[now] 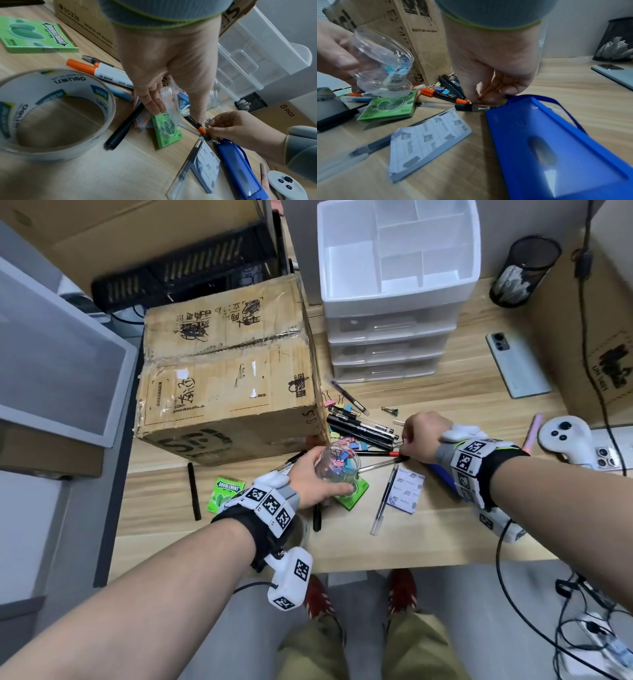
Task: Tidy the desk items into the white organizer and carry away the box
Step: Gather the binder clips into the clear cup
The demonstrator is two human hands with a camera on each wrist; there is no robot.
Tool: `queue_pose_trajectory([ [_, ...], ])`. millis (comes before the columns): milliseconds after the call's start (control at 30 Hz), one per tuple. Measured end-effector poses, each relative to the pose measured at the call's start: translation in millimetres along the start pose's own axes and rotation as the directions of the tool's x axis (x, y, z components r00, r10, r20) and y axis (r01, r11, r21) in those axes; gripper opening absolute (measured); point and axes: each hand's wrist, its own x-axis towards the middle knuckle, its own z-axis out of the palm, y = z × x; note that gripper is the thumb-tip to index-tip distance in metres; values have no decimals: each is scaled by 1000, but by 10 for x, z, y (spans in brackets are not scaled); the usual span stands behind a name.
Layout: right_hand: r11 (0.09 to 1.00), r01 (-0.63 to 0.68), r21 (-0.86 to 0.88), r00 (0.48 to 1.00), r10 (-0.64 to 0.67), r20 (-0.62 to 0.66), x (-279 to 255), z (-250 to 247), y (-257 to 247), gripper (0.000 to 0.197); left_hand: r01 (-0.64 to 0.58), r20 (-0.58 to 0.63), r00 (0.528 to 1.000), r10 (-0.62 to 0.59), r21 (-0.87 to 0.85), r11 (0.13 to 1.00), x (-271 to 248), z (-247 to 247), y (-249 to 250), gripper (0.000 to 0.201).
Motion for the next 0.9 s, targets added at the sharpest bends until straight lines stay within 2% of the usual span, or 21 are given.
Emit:
queue_pose_trajectory([
  [67, 996, -23, 86, 1000, 22, 15, -41, -116, -19, 20, 5, 5, 1000, -5, -3, 1000, -2, -6, 14, 71],
  [200, 943, -30, 330, 999, 14, 52, -64, -245, -116, 9, 5, 13, 1000, -5, 9, 1000, 16, -21, 69, 72],
  [333, 838, 60, 542, 964, -189, 186, -154, -359, -362, 13, -2, 7, 1000, 2, 58, 998, 38, 3, 99, 72],
  [433, 812, 92, 576, 890, -327, 318, -206, -347, -546, 21, -12, 5, 1000, 11, 60, 998, 47, 14, 125, 70],
  [500, 808, 94, 582, 876, -344, 337, -215, -329, -612, 19, -18, 14, 1000, 17, 62, 998, 46, 6, 132, 65],
  [533, 793, 81, 604, 896, -323, 305, -203, -317, -610, 14, -18, 19, 1000, 17, 54, 998, 46, 4, 123, 63],
  [600, 766, 28, 642, 959, -201, 199, -137, -277, -552, 4, -17, 17, 1000, 16, 31, 999, 48, 2, 99, 61],
  [667, 827, -19, 562, 999, -2, 36, 10, -213, -407, 13, -11, 25, 1000, 9, 44, 999, 47, 9, 99, 60],
  [733, 903, -87, 421, 988, 134, -83, 177, -149, -255, 18, -4, 38, 999, 2, 52, 999, 58, 18, 96, 59],
  [800, 944, -91, 317, 981, 139, -132, 329, -115, -135, 22, -9, 31, 1000, 7, 53, 999, 74, 35, 107, 60],
  [900, 972, -33, 232, 985, 71, -158, 465, -112, -93, 20, -4, 27, 1000, 2, 74, 997, 89, 45, 89, 62],
])
